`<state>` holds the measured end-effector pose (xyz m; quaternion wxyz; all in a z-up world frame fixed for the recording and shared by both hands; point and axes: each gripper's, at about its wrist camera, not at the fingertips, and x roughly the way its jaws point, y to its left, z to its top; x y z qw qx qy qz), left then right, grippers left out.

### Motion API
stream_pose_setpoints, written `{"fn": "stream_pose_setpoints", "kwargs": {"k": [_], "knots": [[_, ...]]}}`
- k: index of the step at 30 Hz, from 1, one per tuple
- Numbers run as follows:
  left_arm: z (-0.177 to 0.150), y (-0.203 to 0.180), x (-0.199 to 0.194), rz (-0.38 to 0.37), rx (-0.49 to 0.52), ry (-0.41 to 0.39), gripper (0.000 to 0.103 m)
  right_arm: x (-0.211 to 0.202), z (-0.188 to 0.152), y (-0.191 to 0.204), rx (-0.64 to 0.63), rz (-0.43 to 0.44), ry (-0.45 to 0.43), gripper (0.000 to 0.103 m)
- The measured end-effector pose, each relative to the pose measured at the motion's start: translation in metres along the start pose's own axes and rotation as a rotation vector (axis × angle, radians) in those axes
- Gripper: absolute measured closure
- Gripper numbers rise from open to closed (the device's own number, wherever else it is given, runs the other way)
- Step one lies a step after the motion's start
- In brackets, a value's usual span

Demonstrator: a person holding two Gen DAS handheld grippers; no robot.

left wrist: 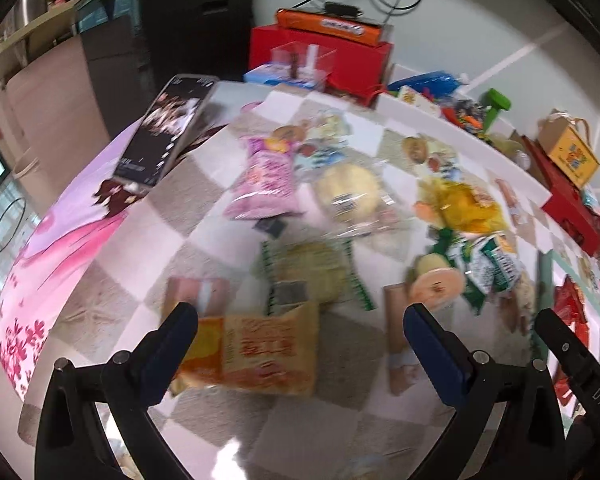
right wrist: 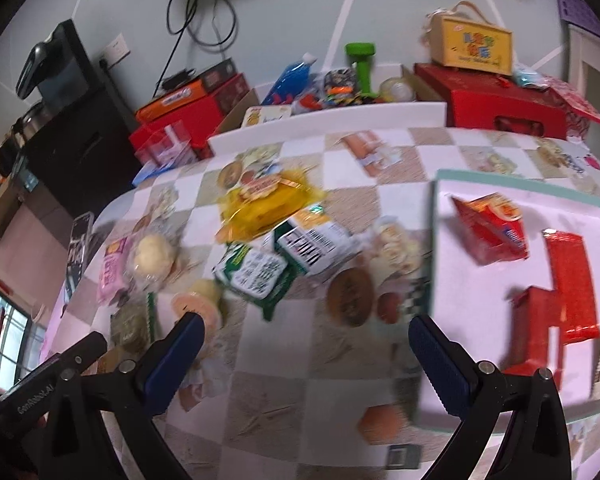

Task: Organize snacks
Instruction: 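Withdraw both open tools from the tray back over the snacks, then close the left tool on the yellow Swiss roll while the right tool grasps the cup cake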

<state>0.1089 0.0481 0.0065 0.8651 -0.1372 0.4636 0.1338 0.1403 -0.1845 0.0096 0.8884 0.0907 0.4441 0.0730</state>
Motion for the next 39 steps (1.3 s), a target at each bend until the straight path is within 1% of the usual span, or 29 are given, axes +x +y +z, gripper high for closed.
{"fn": "stream_pose_setpoints", "kwargs": {"k": [5, 10, 13, 20, 26, 28, 29, 32, 37, 39], "knots": [[-0.009, 0.019, 0.005, 0.038, -0.031, 0.026, 0.001, 0.014, -0.007, 0.014, -0.011, 0.031, 0.039, 0.000], [-0.017, 0.034, 0.015, 0.044, -0.067, 0.062, 0.001, 0.027, -0.009, 0.033, -0.033, 0.070, 0.047, 0.000], [-0.021, 0.039, 0.021, 0.033, -0.086, 0.080, 0.001, 0.034, -0.011, 0.043, -0.065, 0.065, 0.049, 0.000], [-0.024, 0.046, 0.033, 0.000, -0.133, 0.113, 0.001, 0.044, -0.009, 0.055, -0.095, 0.061, 0.045, 0.000], [-0.023, 0.046, 0.041, -0.007, -0.135, 0.128, 0.001, 0.056, -0.009, 0.068, -0.119, 0.067, 0.051, 0.007], [-0.023, 0.047, 0.041, -0.007, -0.133, 0.125, 0.002, 0.062, -0.010, 0.071, -0.122, 0.072, 0.059, 0.012], [-0.023, 0.048, 0.041, -0.007, -0.133, 0.123, 0.002, 0.064, -0.010, 0.073, -0.124, 0.073, 0.062, 0.013], [-0.020, 0.048, 0.044, -0.007, -0.128, 0.120, 0.002, 0.068, -0.009, 0.077, -0.133, 0.064, 0.056, 0.013], [-0.019, 0.048, 0.045, -0.013, -0.122, 0.117, 0.003, 0.072, -0.006, 0.079, -0.128, 0.045, 0.049, 0.024], [-0.018, 0.047, 0.045, -0.020, -0.122, 0.115, 0.006, 0.073, -0.006, 0.081, -0.136, 0.034, 0.057, 0.025]]}}
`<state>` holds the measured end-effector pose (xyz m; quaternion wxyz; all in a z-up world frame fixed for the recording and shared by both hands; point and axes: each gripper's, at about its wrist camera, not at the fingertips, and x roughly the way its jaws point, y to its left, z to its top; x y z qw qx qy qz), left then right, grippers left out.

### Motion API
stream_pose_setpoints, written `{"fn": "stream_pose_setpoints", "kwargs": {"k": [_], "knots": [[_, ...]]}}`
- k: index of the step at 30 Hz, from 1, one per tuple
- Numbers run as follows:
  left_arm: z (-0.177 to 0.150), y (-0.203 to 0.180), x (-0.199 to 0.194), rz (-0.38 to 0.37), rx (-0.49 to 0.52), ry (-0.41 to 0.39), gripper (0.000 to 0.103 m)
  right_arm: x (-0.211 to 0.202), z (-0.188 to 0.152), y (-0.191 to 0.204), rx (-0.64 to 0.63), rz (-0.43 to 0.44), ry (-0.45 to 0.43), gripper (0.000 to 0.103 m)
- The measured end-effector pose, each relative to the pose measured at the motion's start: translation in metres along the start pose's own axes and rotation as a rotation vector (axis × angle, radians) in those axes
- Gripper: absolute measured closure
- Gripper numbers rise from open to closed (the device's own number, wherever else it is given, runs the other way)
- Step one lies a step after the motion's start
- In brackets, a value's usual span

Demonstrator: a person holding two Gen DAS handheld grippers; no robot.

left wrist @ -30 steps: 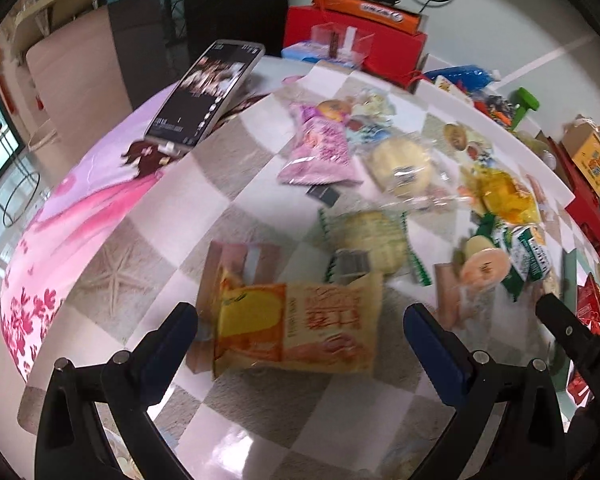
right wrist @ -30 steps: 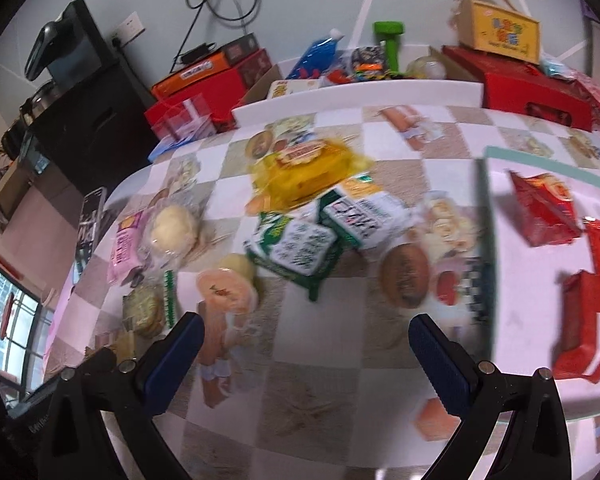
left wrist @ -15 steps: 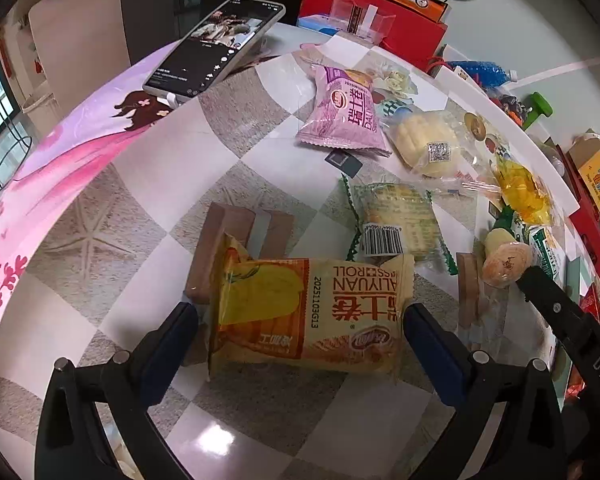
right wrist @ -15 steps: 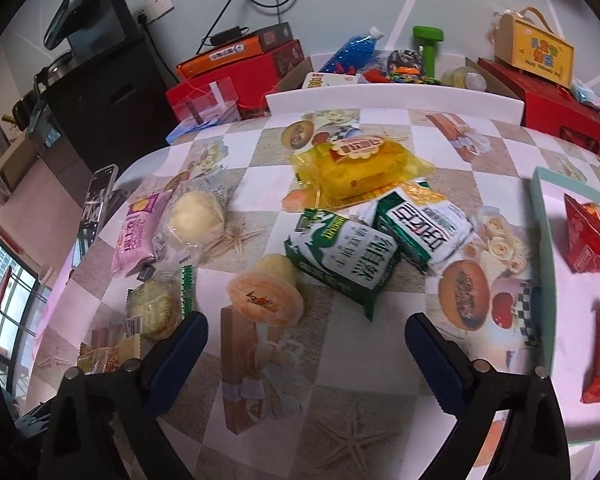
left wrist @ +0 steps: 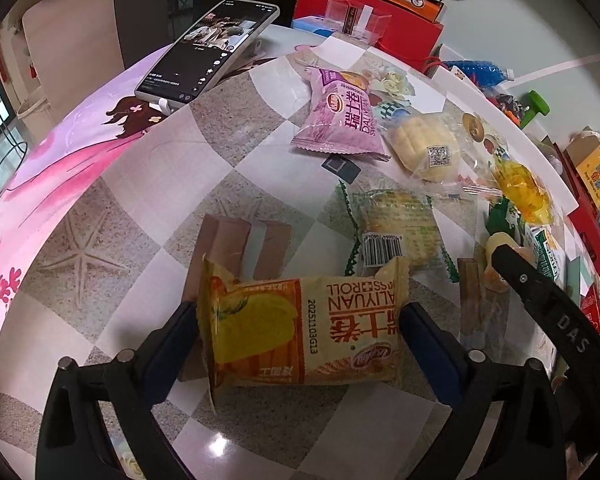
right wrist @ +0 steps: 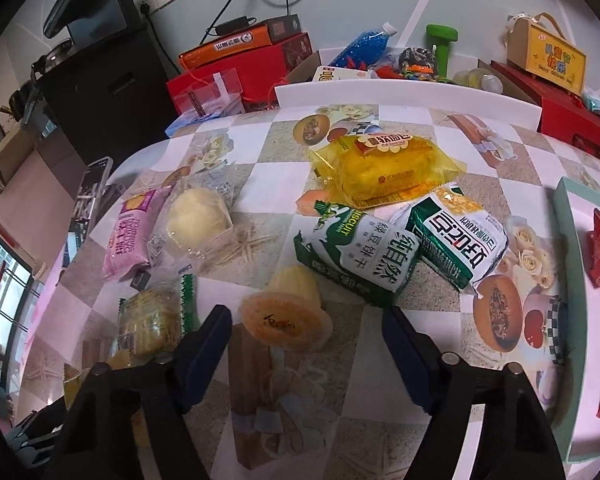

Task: Organize snacks
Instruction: 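Close the left tool on the yellow Swiss roll while the right tool grasps the cup cake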

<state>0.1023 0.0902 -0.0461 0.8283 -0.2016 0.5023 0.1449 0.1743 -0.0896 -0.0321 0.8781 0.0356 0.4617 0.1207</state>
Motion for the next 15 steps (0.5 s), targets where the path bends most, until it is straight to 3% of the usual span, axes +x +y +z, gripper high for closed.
{"fn": "stream_pose_setpoints", "kwargs": {"k": [15], "knots": [[-0.0024, 0.0010, -0.0018, -0.010, 0.003, -0.003, 0.009, 0.0085, -0.0044, 0.0031, 0.014, 0.006, 0.009, 0.031]]}}
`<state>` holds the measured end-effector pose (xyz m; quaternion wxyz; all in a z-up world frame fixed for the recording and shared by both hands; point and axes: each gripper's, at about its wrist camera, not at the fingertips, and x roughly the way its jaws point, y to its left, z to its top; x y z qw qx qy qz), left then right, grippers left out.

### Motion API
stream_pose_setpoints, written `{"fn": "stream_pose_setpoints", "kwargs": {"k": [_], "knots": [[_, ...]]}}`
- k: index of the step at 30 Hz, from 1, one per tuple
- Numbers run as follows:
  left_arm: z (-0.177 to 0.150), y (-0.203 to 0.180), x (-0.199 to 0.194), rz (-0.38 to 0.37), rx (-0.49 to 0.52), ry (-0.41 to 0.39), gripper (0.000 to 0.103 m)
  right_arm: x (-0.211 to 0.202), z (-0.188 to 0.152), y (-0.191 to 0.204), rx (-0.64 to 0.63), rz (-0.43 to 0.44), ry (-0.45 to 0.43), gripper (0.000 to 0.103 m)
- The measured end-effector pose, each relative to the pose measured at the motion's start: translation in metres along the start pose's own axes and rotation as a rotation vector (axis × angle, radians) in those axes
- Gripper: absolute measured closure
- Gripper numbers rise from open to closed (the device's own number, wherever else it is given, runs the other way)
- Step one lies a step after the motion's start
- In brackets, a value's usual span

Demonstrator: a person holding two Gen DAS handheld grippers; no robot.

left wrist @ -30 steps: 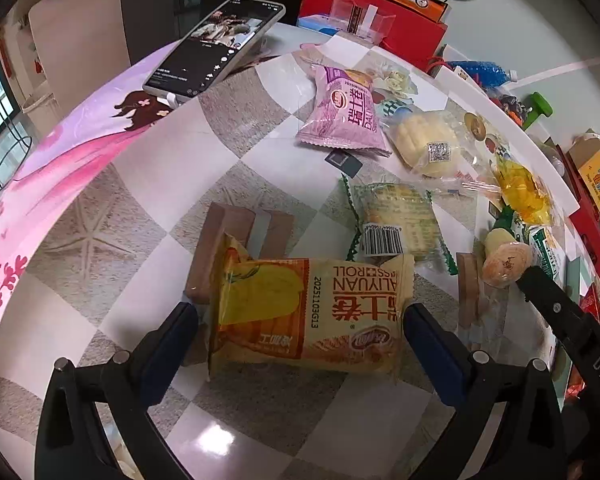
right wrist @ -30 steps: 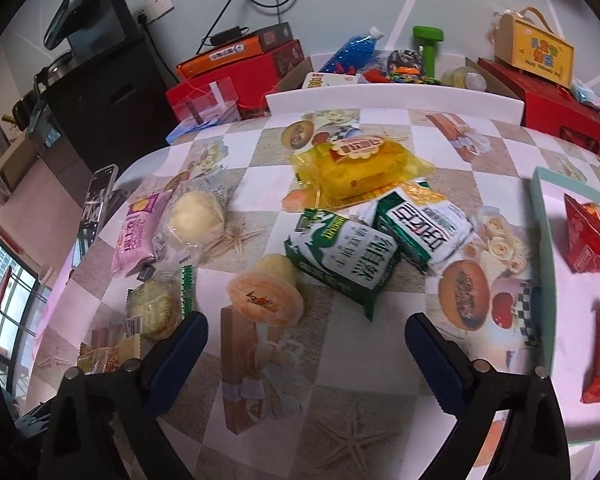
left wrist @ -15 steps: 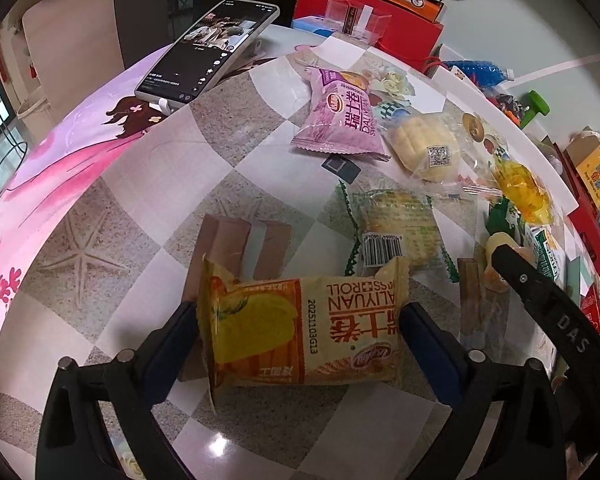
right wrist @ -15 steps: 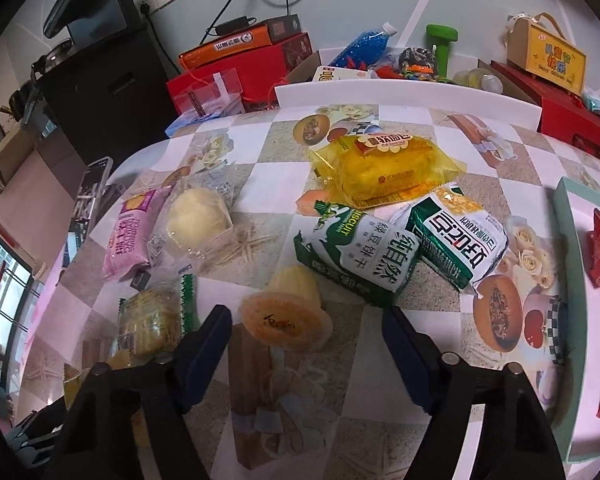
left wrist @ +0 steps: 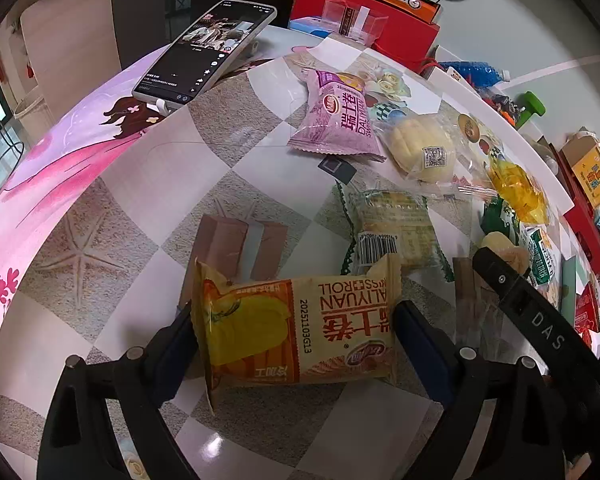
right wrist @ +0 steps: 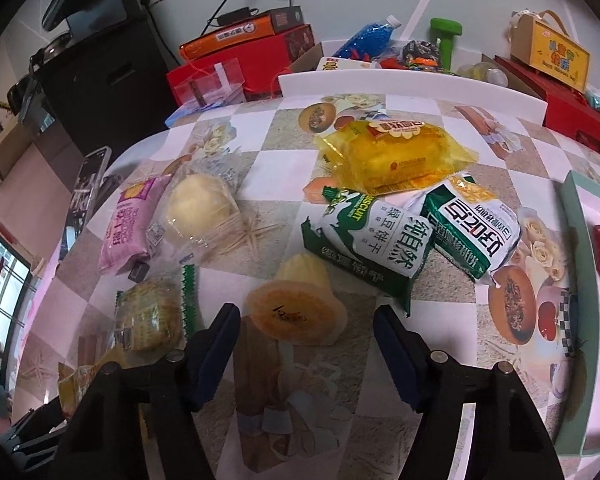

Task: Organize snacks
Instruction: 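Close the left tool on the yellow Swiss roll while the right tool grasps the cup cake, then carry the Swiss roll with the left tool while the right tool carries the cup cake to the tray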

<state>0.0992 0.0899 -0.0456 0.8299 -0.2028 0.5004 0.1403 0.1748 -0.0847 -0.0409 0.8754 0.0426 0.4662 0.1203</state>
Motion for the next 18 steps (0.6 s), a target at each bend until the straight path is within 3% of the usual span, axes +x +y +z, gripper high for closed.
{"fn": "stream_pose_setpoints", "kwargs": {"k": [3, 6, 8, 13, 18], "knots": [[-0.001, -0.002, 0.001, 0.011, 0.010, 0.001, 0.009, 0.001, 0.001, 0.000, 0.011, 0.007, -0.005, 0.031], [-0.001, -0.003, 0.001, 0.013, 0.011, 0.001, 0.009, 0.000, 0.001, 0.001, 0.015, 0.020, -0.009, 0.049], [-0.001, -0.003, 0.000, 0.018, 0.011, 0.000, 0.013, 0.000, 0.001, 0.000, 0.019, 0.020, -0.008, 0.053], [-0.001, -0.001, -0.004, -0.006, 0.009, -0.014, 0.024, -0.002, 0.000, -0.002, 0.028, 0.030, -0.008, 0.054], [-0.003, -0.001, -0.009, -0.023, 0.015, -0.028, 0.027, -0.007, -0.001, -0.001, 0.019, 0.037, -0.013, 0.054]]}}
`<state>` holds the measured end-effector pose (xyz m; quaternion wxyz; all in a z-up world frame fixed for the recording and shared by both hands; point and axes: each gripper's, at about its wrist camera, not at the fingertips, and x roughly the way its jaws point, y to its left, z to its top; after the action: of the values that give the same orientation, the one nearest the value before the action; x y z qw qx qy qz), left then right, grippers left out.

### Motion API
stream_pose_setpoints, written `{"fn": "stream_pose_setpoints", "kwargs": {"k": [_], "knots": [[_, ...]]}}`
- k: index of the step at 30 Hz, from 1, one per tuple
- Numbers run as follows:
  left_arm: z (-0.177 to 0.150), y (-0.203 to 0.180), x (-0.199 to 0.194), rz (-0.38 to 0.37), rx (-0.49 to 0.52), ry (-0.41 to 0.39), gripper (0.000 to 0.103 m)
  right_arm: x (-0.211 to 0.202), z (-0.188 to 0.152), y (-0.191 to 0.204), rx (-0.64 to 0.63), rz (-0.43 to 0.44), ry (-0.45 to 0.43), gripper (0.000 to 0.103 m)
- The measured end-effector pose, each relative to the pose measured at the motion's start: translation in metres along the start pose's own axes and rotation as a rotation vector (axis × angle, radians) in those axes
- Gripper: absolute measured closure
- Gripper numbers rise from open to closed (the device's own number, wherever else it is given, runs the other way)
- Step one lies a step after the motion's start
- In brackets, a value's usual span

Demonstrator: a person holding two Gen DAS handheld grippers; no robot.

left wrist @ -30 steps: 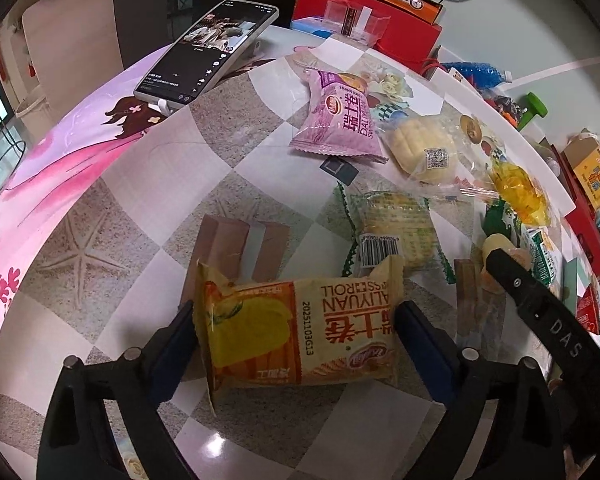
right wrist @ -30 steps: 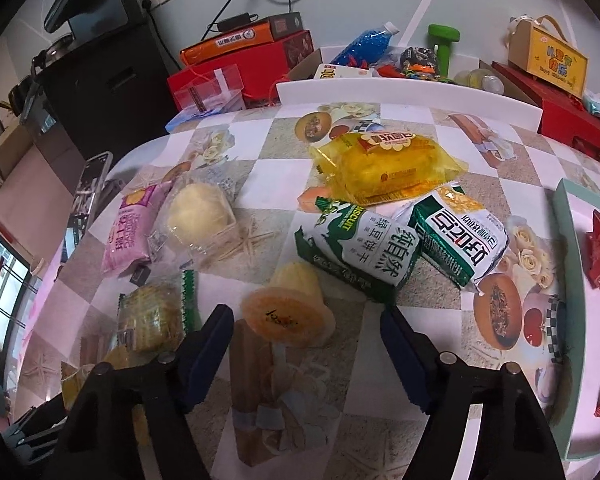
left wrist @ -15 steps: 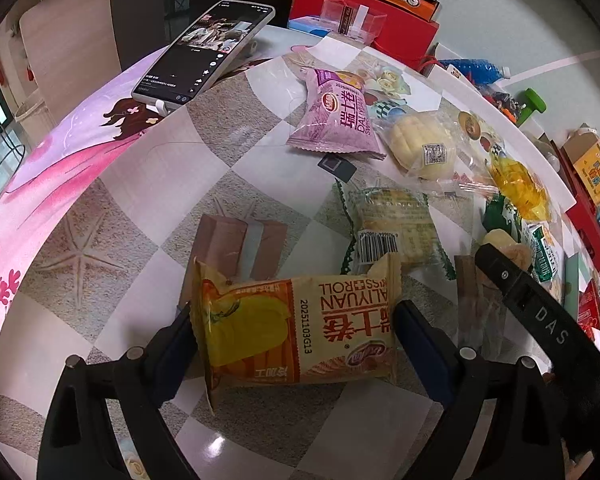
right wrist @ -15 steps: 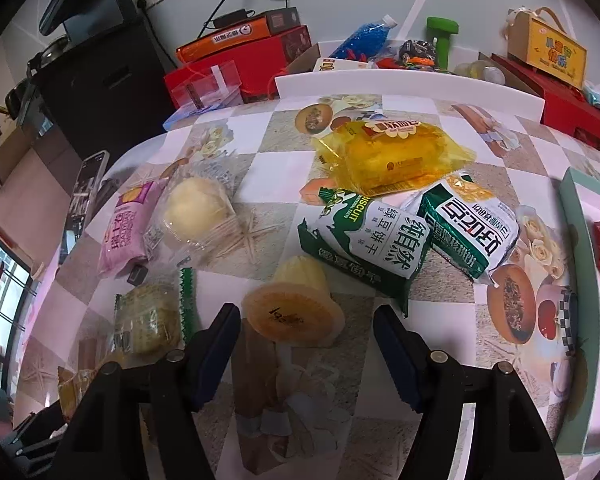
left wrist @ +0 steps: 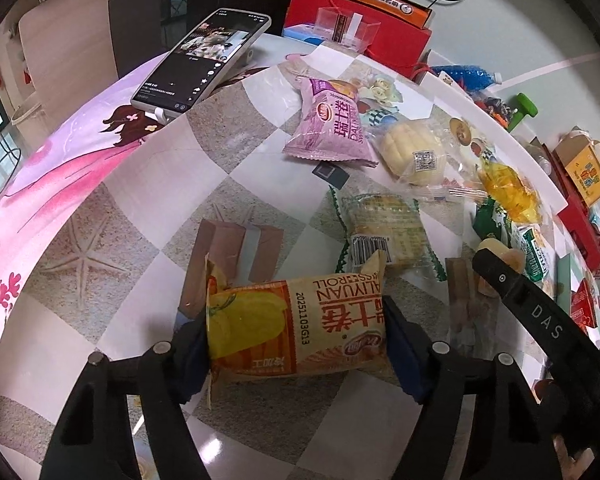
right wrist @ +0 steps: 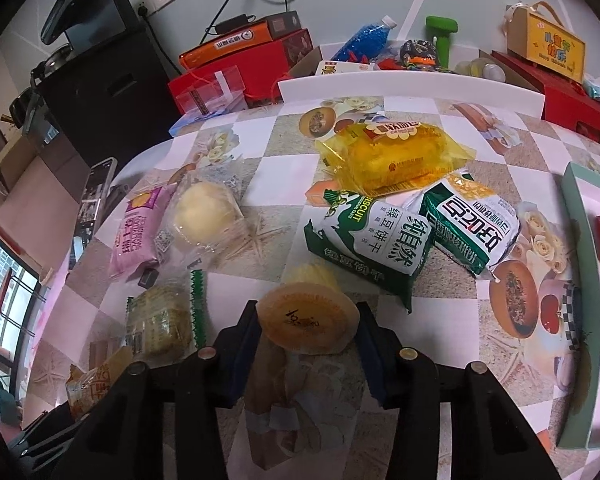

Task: Organize snacks
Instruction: 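Carry the Swiss roll with the left tool while the right tool carries the cup cake to the tray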

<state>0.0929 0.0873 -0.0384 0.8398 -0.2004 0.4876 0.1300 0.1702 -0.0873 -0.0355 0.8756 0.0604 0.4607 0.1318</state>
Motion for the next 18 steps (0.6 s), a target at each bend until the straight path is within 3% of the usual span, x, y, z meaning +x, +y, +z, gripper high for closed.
{"fn": "stream_pose_setpoints", "kwargs": {"k": [18], "knots": [[0.002, -0.008, -0.035, -0.034, 0.020, -0.092, 0.028, -0.041, 0.005, -0.002, -0.010, 0.033, -0.076, 0.055]]}}
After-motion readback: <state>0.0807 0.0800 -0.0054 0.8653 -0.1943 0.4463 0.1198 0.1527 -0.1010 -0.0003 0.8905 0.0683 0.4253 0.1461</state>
